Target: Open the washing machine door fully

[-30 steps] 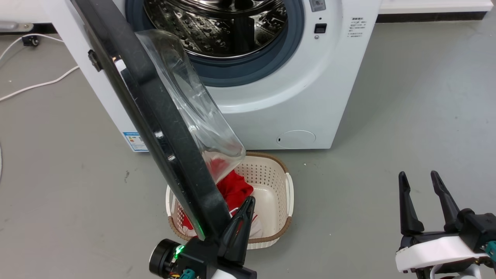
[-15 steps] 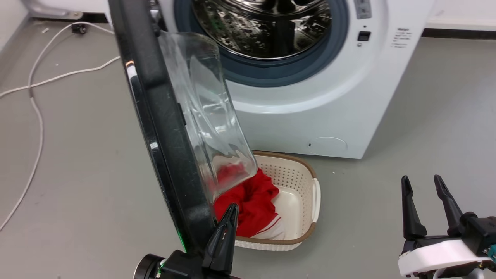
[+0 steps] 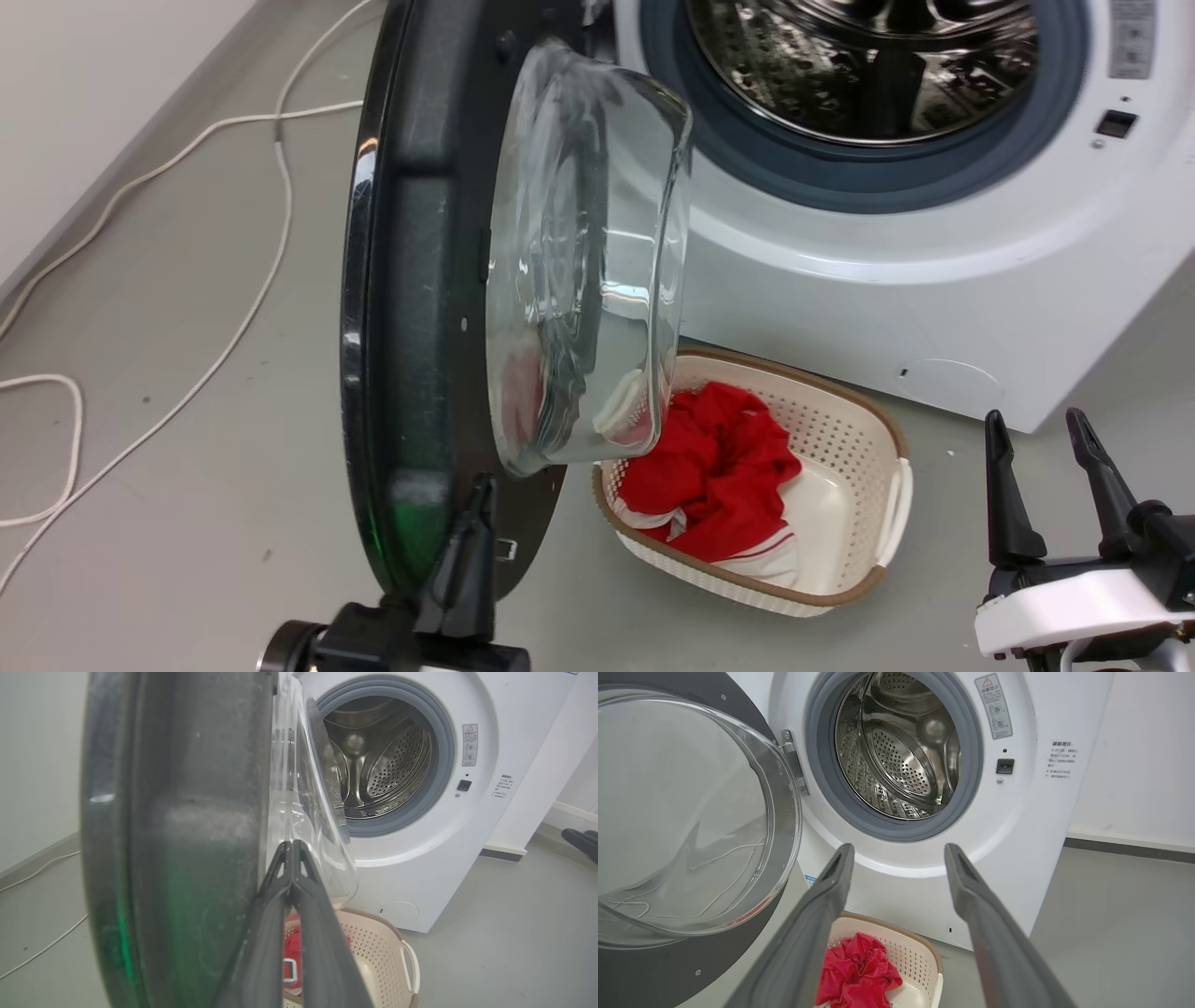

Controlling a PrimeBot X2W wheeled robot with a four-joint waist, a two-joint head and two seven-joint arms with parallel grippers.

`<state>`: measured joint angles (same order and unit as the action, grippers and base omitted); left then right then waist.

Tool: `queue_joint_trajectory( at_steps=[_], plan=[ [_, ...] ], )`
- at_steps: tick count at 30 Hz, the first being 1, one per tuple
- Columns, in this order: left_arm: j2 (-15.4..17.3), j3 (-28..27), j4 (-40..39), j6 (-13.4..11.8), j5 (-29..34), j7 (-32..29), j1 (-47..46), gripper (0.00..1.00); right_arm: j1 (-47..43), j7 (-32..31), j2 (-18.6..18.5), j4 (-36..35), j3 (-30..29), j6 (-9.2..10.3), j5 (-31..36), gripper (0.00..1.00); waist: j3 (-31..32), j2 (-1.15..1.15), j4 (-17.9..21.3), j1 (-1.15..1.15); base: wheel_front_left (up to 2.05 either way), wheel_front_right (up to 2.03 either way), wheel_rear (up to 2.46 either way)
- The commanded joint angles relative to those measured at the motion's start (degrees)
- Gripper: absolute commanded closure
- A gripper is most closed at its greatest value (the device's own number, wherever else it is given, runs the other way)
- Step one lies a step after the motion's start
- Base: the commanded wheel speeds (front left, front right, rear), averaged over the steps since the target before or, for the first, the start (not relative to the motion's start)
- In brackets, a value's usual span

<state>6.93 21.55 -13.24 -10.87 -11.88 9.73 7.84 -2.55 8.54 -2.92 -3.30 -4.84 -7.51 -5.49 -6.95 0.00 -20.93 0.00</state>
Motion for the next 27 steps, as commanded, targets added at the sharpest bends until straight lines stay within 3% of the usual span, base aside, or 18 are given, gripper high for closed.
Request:
queue_joint_trajectory(
  at_steps=[1,10,19,27],
  plan=[
    [0.84,-1.59,0.13,-0.68,-0.51,0.6,0.32,1.0,-0.15,-0.2,0.1,-0.56,-0.06,0.04,0.26,0.0,-0.49,0.0,-2.48,0.0,0.0,0.0,0.0],
    [3.92,-9.33,3.28,-0.18,-4.82,2.82,-2.01,1.0,0.49,-1.37,0.09,-2.13,-0.01,0.04,0.79,0.0,-1.53,0.0,-4.68,0.0,0.0,0.0,0.0],
    [5.41,-17.35,8.33,0.4,-9.58,4.75,-5.86,1.0,1.05,-2.45,0.1,-3.4,0.13,0.04,1.09,0.0,-3.1,0.0,-3.51,0.0,0.0,0.0,0.0],
    [8.09,-25.62,17.2,4.05,-14.01,5.48,-13.11,1.0,2.24,-3.27,0.1,-3.94,0.23,0.03,1.58,0.0,-5.11,0.0,-1.81,0.0,0.0,0.0,0.0]
  ],
)
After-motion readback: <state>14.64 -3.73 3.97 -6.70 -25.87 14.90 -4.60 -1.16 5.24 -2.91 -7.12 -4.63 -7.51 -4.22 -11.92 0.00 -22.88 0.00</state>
